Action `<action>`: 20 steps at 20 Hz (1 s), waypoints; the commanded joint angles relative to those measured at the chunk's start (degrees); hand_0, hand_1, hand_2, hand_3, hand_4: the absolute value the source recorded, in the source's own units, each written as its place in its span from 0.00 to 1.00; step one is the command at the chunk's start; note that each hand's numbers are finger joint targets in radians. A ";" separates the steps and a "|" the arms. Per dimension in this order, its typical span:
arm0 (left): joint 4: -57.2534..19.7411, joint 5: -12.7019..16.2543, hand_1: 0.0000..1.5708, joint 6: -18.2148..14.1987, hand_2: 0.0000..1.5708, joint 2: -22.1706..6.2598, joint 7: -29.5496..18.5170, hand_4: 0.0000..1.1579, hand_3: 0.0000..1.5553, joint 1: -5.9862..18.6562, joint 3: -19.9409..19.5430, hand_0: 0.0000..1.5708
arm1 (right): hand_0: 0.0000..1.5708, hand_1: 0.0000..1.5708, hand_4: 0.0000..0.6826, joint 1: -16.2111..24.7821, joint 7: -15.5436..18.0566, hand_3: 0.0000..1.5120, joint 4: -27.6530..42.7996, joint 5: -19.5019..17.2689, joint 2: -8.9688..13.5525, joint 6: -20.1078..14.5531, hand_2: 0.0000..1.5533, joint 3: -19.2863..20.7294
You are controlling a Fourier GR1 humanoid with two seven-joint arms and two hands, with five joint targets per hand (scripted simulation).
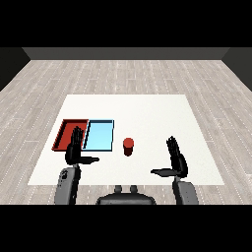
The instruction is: Pick the red can and put it in the red box
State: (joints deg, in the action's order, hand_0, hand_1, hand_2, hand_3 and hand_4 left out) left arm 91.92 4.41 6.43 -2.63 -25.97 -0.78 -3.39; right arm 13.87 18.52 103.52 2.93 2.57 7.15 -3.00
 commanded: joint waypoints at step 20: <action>0.20 3.22 0.00 0.72 0.00 -0.65 -0.41 0.00 0.00 0.24 -2.35 0.00 | 0.00 0.00 0.00 -14.96 -0.55 0.00 -18.80 5.18 -2.56 -7.25 0.00 -5.97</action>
State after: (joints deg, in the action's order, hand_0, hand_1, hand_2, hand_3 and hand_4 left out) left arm 93.02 6.64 6.17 -2.52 -25.21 -0.15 -4.54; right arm 0.45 15.43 89.55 5.09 0.20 0.69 -7.63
